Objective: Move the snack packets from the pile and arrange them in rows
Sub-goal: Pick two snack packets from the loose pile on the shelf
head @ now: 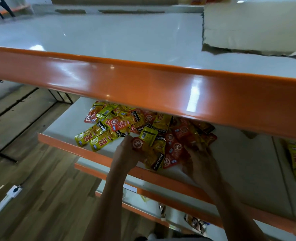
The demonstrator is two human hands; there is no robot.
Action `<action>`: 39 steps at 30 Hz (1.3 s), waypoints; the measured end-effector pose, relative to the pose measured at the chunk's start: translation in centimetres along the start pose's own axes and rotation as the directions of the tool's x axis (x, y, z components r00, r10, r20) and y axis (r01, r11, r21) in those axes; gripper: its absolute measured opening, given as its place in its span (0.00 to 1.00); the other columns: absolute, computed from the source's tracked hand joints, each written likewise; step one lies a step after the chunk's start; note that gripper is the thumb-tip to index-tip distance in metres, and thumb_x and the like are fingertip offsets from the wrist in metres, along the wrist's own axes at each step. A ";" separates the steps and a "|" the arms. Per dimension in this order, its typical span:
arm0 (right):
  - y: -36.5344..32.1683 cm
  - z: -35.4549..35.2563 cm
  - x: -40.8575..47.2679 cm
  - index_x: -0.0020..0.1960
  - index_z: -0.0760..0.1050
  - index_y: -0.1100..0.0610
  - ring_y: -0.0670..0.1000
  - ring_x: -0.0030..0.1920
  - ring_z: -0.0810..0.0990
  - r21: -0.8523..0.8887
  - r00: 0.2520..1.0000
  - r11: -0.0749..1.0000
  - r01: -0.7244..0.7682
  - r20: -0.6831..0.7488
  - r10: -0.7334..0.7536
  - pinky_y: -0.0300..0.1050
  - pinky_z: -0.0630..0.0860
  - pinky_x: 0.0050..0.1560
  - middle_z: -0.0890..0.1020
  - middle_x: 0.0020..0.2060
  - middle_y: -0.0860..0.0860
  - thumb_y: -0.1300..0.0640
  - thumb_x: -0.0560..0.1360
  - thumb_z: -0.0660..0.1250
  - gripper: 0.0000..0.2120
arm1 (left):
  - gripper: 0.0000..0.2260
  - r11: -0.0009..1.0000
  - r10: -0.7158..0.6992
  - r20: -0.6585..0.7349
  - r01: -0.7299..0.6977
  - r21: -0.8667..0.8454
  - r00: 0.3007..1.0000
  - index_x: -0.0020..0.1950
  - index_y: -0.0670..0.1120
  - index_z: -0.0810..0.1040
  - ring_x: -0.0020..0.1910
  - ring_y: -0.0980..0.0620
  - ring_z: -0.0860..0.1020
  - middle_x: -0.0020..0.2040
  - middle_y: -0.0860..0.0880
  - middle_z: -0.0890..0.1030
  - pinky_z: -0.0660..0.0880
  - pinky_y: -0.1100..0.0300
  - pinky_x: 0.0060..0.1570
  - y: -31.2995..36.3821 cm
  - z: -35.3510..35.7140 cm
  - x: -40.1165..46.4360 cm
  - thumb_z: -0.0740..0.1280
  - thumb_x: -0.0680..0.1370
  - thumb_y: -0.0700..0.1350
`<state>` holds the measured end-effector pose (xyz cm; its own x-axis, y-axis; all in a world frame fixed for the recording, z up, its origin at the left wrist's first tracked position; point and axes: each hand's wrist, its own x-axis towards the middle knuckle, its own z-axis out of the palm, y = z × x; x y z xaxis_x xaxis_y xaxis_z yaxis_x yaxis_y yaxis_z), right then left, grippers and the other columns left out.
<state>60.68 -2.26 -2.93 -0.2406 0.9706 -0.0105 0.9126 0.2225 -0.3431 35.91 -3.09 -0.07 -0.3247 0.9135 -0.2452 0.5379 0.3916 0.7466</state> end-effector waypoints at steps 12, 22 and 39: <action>1.7 -1.7 -1.6 0.43 0.79 0.51 0.53 0.39 0.81 0.724 0.917 0.615 -0.312 0.060 0.394 0.47 0.74 0.37 0.83 0.39 0.54 0.53 0.78 0.66 0.07 | 0.08 0.814 0.053 0.065 -0.006 -0.581 0.996 0.53 0.50 0.83 0.42 0.53 0.84 0.44 0.50 0.86 0.79 0.60 0.39 2.4 0.7 -2.0 0.74 0.75 0.42; 3.1 -2.0 -3.3 0.52 0.83 0.51 0.59 0.50 0.84 0.906 0.899 0.242 -0.347 0.248 0.361 0.62 0.77 0.57 0.86 0.46 0.54 0.58 0.68 0.74 0.13 | 0.09 0.689 0.038 0.247 0.153 -0.708 0.968 0.57 0.45 0.82 0.47 0.42 0.83 0.49 0.43 0.85 0.76 0.51 0.46 2.4 4.9 -3.7 0.71 0.77 0.39; 3.9 -5.1 -9.0 0.49 0.82 0.53 0.58 0.45 0.86 0.981 0.799 0.069 -0.182 0.107 0.591 0.61 0.81 0.54 0.87 0.43 0.54 0.52 0.77 0.69 0.05 | 0.32 0.822 0.137 0.441 0.146 -0.550 0.887 0.56 0.47 0.85 0.56 0.41 0.83 0.55 0.44 0.85 0.75 0.36 0.61 5.5 8.7 -3.0 0.85 0.54 0.55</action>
<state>68.12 -9.62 0.58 0.3118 0.8976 -0.3116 -0.2172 -0.2519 -0.9431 46.66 -2.74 -0.57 0.1288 0.9127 -0.3877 -0.0331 0.3947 0.9182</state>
